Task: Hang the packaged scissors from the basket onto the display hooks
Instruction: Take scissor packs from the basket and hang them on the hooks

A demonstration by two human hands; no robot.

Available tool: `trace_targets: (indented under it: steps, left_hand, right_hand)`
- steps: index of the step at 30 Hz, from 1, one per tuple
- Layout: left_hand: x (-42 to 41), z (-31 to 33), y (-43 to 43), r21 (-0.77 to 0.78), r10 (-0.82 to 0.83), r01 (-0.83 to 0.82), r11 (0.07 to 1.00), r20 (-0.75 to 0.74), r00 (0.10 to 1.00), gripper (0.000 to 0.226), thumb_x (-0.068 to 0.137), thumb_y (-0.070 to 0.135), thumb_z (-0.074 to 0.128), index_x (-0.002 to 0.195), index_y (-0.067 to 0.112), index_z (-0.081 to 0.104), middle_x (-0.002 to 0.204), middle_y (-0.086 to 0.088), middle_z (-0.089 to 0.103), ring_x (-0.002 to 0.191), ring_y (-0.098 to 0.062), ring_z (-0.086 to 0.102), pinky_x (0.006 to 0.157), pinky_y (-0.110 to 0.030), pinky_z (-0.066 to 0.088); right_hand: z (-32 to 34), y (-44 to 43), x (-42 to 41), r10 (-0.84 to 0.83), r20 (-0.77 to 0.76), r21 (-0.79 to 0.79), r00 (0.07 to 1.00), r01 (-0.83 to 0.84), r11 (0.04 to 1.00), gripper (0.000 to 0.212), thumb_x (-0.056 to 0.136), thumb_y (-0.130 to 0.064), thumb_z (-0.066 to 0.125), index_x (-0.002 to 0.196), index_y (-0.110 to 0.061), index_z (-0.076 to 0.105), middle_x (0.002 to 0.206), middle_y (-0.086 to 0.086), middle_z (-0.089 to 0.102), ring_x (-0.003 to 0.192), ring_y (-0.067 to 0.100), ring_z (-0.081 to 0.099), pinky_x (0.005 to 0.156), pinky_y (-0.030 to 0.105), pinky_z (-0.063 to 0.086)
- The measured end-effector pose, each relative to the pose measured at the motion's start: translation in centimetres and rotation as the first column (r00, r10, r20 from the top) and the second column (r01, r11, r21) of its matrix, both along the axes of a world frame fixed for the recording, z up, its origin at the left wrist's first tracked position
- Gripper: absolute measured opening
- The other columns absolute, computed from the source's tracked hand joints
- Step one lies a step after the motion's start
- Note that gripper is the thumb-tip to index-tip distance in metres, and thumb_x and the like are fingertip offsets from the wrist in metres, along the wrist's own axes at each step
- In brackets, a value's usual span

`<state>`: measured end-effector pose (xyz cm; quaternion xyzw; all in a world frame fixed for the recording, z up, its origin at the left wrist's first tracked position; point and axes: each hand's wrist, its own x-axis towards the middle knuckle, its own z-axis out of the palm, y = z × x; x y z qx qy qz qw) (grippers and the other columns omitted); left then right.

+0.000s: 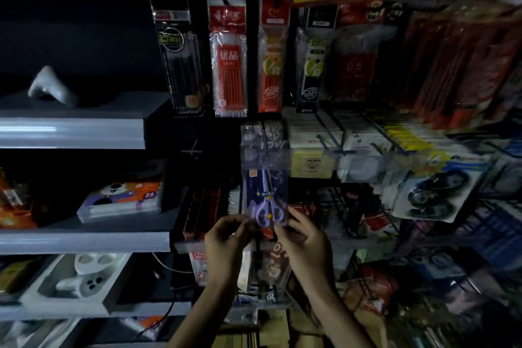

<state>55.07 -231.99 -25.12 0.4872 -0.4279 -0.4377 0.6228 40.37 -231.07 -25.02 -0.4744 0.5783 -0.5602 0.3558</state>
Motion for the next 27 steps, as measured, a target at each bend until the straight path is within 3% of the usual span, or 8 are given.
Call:
trace_targets:
  steps: [4,8,10,15,18,21,24,27]
  left_hand:
    - [-0.2,0.1,0.2,0.043,0.011,-0.012,0.999,0.016,1.000,0.010,0.095,0.008,0.073,0.096,0.014,0.081,0.094,0.000,0.081,0.096,-0.021,0.076,0.086,-0.037,0.060]
    - [-0.1,0.2,1.4,0.043,0.021,-0.022,0.999,0.033,0.999,0.023,0.097,0.017,0.072,0.120,0.020,0.077,0.112,0.011,0.079,0.108,-0.003,0.072,0.088,-0.020,0.059]
    - [0.0,0.2,1.6,0.026,-0.023,0.021,0.999,0.047,0.999,0.030,0.099,0.014,0.069,0.127,0.023,0.073,0.121,0.012,0.076,0.113,0.001,0.069,0.088,-0.014,0.057]
    - [0.2,0.8,0.5,0.030,-0.078,0.075,0.997,0.104,0.992,0.041,0.103,0.007,0.062,0.124,0.043,0.064,0.128,-0.002,0.073,0.115,-0.007,0.070,0.099,-0.029,0.058]
    - [0.0,1.0,-0.6,0.031,-0.079,0.076,0.997,0.110,0.991,0.044,0.104,0.005,0.058,0.129,0.041,0.062,0.129,-0.014,0.070,0.103,-0.017,0.069,0.096,-0.036,0.057]
    - [-0.2,1.2,-2.0,0.047,-0.061,0.057,0.997,0.094,0.994,0.043,0.104,0.005,0.058,0.139,0.029,0.063,0.131,-0.014,0.071,0.115,-0.029,0.070,0.099,-0.047,0.056]
    - [-0.3,1.5,-3.2,0.043,-0.053,0.048,0.998,0.135,0.989,0.044,0.103,0.006,0.059,0.144,0.023,0.061,0.133,-0.002,0.071,0.117,-0.016,0.069,0.102,-0.039,0.057]
    - [-0.4,1.4,-4.0,0.033,-0.040,0.035,0.999,0.137,0.990,0.044,0.103,0.007,0.059,0.142,0.027,0.063,0.131,-0.006,0.072,0.116,-0.016,0.069,0.087,-0.029,0.055]
  right_hand:
    - [0.2,-0.3,-0.2,-0.008,-0.093,0.002,0.996,0.008,1.000,0.051,0.089,-0.037,0.078,0.137,-0.041,0.061,0.118,-0.016,0.072,0.095,-0.008,0.069,0.082,0.023,0.061]
    - [-0.2,-0.2,-0.1,-0.001,-0.065,0.001,0.998,0.001,1.000,0.051,0.089,-0.037,0.078,0.137,-0.042,0.061,0.120,-0.012,0.072,0.098,-0.003,0.070,0.084,0.031,0.062]
    - [0.1,-0.3,0.0,0.022,-0.027,0.005,0.999,-0.022,1.000,0.049,0.090,-0.029,0.078,0.136,-0.038,0.063,0.118,-0.009,0.073,0.097,-0.001,0.071,0.080,0.025,0.062]
    - [1.8,-1.4,-0.4,0.073,0.004,-0.015,0.997,-0.073,0.997,0.044,0.092,-0.014,0.075,0.133,-0.029,0.066,0.088,-0.026,0.069,0.079,-0.013,0.068,0.065,0.010,0.052]
    - [2.0,-2.7,-0.1,0.078,-0.007,0.001,0.997,-0.078,0.997,0.049,0.091,-0.011,0.075,0.137,-0.022,0.064,0.095,-0.016,0.073,0.081,-0.011,0.069,0.066,0.010,0.051]
    - [1.9,-4.5,0.2,0.063,0.010,0.031,0.998,-0.063,0.998,0.055,0.089,-0.002,0.075,0.140,-0.016,0.061,0.093,-0.002,0.074,0.070,-0.008,0.068,0.062,0.010,0.050]
    - [2.2,-5.9,0.5,0.051,0.015,0.048,0.999,-0.051,0.998,0.056,0.088,-0.001,0.075,0.139,-0.019,0.062,0.093,0.003,0.073,0.072,0.000,0.068,0.060,0.011,0.051]
    - [2.4,-6.7,0.7,0.045,0.005,0.058,0.999,-0.046,0.997,0.055,0.087,-0.006,0.077,0.138,-0.024,0.064,0.088,-0.005,0.072,0.077,0.004,0.069,0.064,0.012,0.050]
